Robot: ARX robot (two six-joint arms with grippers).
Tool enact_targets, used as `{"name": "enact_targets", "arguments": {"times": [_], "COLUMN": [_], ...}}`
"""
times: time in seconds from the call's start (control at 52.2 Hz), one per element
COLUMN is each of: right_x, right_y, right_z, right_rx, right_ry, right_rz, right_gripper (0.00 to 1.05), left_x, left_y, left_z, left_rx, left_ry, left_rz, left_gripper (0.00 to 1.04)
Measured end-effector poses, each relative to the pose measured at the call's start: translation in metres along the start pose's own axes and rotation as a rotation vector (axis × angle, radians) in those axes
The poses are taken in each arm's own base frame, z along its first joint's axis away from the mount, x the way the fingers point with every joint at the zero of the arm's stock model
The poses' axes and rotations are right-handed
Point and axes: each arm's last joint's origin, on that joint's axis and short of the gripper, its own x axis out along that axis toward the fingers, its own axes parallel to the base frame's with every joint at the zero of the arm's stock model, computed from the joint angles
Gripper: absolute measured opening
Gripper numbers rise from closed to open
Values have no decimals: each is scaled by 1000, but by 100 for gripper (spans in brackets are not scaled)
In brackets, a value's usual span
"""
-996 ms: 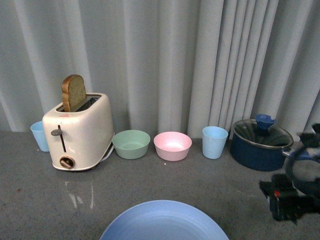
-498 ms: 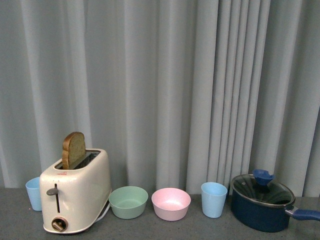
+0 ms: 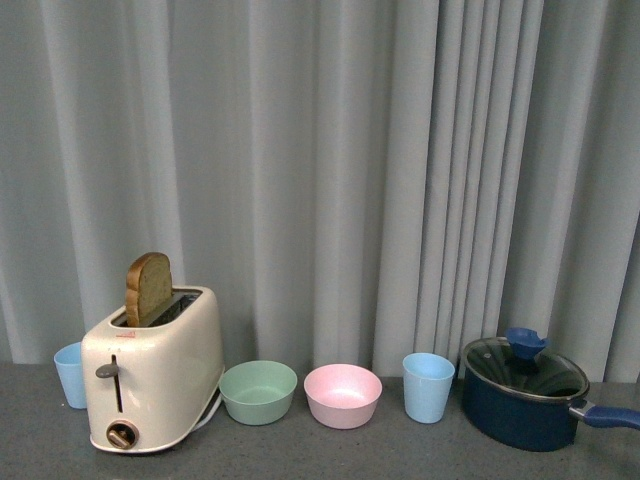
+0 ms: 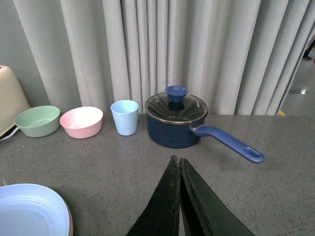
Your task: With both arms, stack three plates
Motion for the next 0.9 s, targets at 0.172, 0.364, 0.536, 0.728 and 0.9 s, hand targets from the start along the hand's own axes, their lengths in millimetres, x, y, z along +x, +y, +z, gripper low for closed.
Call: {"name": "enact_targets", "arguments": {"times": [0.172,0.364,0.536,0.728,0.9], "right_x": [-8,-16,-23,-28,-32], "right_y": [0,0,0,0,0], "right_z": [1,4,6,6,6], "right_rx": [0,0,0,0,0], "right_ry": [-4,-14,-20,-23,-24], "right_rz": [0,0,0,0,0], "right_gripper": [3,3,3,3,3], "left_x": [0,0,0,0,0], "left_y": [0,0,0,0,0], "left_z": [0,0,0,0,0], "left_rx": [0,0,0,0,0], "left_ry": [0,0,0,0,0], "left_rz": [0,0,0,0,0], "left_gripper": [98,98,98,98,98]}}
